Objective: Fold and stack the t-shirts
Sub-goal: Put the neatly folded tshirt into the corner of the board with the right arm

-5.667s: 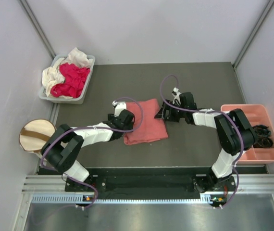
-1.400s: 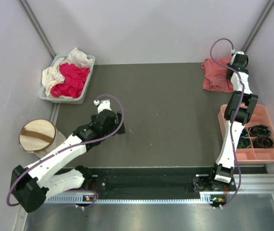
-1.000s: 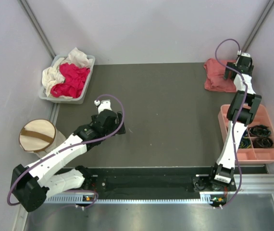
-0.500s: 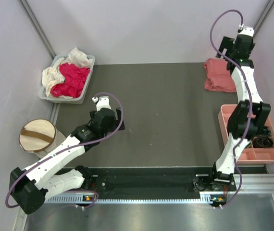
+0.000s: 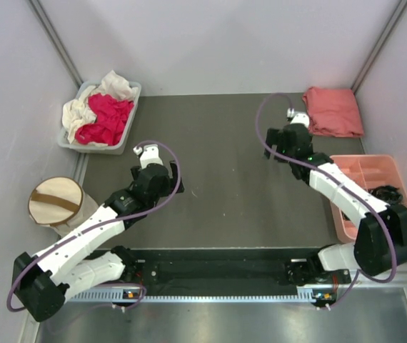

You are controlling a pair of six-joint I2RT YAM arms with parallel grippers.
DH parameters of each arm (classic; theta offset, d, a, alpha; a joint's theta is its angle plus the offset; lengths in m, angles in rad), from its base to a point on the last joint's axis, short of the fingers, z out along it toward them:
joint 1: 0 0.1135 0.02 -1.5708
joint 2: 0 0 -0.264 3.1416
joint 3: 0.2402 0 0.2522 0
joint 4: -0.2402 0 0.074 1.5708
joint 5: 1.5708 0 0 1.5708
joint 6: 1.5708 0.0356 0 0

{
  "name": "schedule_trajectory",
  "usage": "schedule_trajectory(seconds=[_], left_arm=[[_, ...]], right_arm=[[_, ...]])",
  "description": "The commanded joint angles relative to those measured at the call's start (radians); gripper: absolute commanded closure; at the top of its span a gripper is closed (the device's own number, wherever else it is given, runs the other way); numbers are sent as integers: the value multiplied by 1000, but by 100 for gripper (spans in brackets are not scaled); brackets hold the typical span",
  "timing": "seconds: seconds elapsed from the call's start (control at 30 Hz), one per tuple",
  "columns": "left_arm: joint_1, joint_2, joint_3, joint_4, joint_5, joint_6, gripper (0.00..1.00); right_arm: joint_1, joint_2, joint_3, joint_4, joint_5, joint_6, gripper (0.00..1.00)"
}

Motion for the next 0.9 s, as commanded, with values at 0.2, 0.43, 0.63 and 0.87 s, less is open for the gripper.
schedule_trajectory(seconds=[0.2,0.43,0.63,0.87], left_arm=[[1,-42,-43,41,-89,16,1],[-1,-91,-99,93,-88,10,1],[-1,-79,-113,124,-83,-12,1],[-1,-37,-133,157,-88,-29,1]], right_arm=[[281,-282,-175,-141,257,141,1],[406,-416,-276,-258,346,246,1],[477,-474,-345,-324,394,345,1],[515,-500,-387,-276,354,354,1]])
